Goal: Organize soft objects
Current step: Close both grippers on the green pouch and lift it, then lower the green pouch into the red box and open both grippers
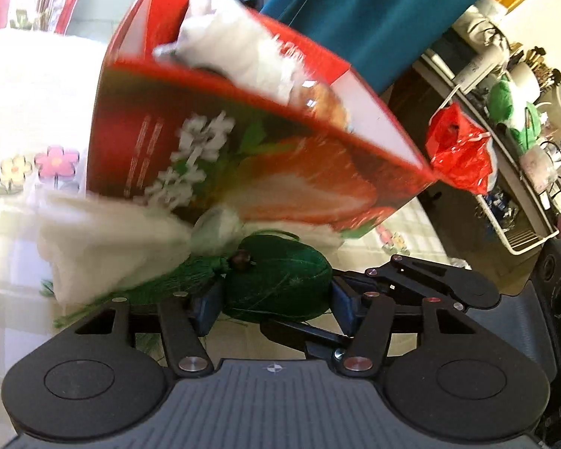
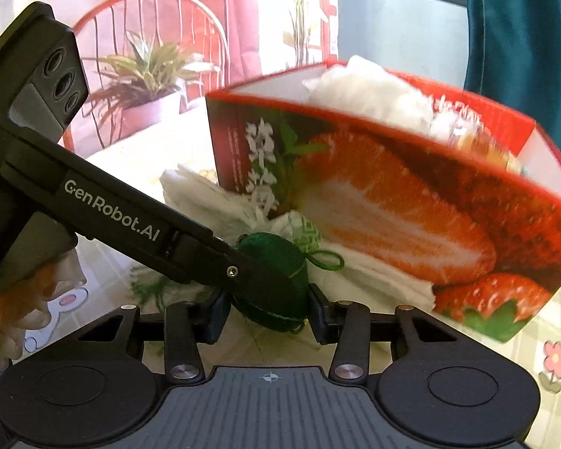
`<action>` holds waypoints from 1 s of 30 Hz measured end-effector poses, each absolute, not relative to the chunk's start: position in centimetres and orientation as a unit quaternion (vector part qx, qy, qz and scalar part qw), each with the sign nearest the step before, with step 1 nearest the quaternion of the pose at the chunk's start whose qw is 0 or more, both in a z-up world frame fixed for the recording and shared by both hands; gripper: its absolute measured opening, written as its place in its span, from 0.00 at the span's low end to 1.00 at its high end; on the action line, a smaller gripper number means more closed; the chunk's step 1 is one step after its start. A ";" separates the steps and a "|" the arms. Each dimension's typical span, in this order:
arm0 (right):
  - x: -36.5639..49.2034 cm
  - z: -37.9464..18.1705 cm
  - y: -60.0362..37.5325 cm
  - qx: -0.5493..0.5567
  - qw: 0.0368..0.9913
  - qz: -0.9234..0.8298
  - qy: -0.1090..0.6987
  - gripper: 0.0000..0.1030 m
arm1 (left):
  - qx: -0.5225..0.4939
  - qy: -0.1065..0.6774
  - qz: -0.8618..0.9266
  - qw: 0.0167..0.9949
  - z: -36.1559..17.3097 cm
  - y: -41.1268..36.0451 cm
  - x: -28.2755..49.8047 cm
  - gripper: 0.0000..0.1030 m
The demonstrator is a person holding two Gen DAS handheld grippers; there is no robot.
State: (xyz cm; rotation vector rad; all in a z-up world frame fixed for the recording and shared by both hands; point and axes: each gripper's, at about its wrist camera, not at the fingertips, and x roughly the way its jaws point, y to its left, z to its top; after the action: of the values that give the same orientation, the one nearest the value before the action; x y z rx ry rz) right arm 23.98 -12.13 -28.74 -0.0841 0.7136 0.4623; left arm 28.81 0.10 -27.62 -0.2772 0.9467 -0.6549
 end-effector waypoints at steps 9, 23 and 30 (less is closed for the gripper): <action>23.2 -23.3 -12.9 -0.052 0.930 0.231 0.282 0.39 | -0.122 0.390 -0.319 0.855 -20.6 0.0 28.0 0.61; 25.7 -12.4 -14.6 -0.089 0.956 0.216 0.177 0.39 | -0.091 0.273 -0.338 0.896 -9.8 -1.7 30.0 0.61; 27.7 -9.7 -16.0 -0.100 0.965 0.198 0.141 0.39 | -0.108 0.252 -0.347 0.897 -8.4 -2.5 32.4 0.61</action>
State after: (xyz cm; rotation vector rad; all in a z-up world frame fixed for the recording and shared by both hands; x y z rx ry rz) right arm 27.70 -16.03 -9.69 -0.2027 0.2858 0.4001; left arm 32.41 -2.47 -8.38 -0.2241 0.5217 -0.7192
